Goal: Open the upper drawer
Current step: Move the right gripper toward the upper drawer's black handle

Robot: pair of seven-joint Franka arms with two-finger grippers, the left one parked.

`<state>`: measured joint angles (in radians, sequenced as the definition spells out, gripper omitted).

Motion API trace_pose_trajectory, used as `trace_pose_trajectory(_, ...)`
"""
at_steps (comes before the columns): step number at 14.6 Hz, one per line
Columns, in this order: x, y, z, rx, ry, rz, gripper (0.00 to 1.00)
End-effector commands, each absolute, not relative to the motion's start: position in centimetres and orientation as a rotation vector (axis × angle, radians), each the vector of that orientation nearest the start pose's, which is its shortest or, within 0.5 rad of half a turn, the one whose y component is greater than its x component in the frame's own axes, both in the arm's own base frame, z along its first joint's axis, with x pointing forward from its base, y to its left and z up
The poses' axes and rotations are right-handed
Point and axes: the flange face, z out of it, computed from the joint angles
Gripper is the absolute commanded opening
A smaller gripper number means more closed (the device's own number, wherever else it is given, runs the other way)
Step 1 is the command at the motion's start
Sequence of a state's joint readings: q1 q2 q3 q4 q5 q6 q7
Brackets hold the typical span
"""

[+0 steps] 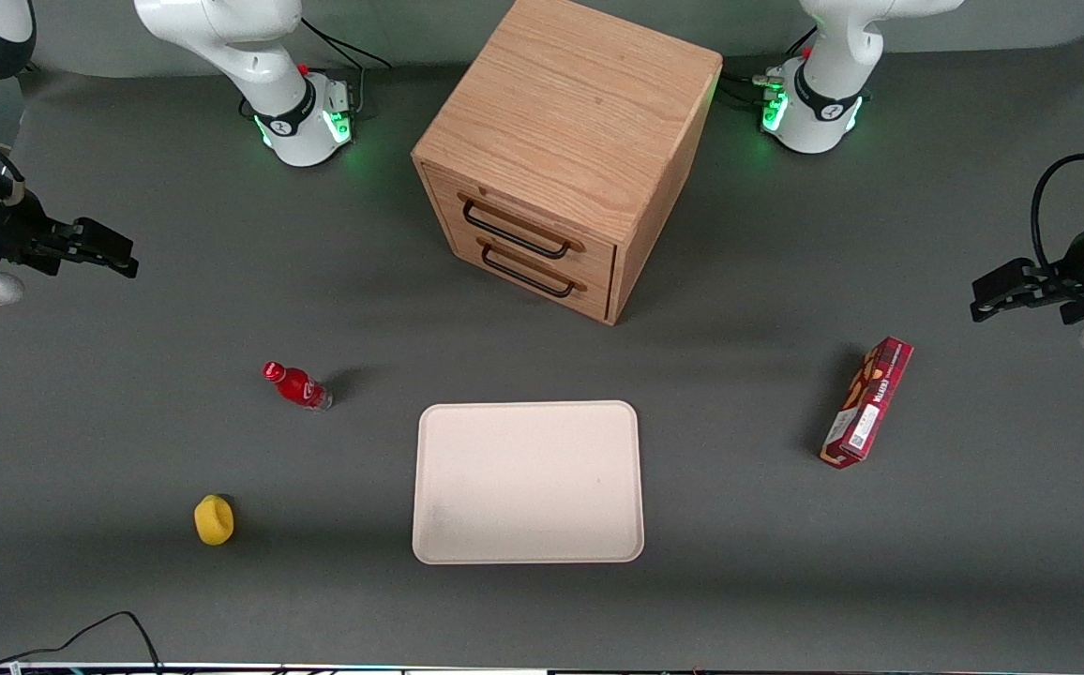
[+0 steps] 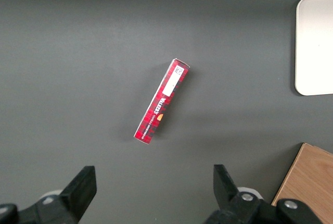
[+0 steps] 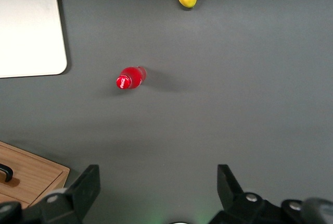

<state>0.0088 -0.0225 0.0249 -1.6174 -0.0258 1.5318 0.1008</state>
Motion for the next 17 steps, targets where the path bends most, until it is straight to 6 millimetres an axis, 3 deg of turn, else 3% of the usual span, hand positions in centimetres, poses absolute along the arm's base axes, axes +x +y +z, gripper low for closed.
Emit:
trace_pose_trajectory(1, 53.8, 1.9, 62.1, -3.178, 0.133, 0.090, 1.00)
trace_pose_trajectory(7, 54.4, 0.1, 62.4, -3.165, 0.186, 0.075, 1.00)
trace_pose_trajectory(11, 54.4, 1.6, 63.3, -3.165, 0.138, 0.046, 1.00)
trace_pose_trajectory(13, 53.9, 4.5, 63.9, -3.130, 0.047, 0.081, 1.00)
trace_pose_trajectory(15, 53.7, 10.5, 65.3, -3.013, -0.086, 0.053, 1.00)
trace_pose_trajectory(17, 53.2, 14.2, 66.0, -2.955, -0.197, 0.049, 1.00)
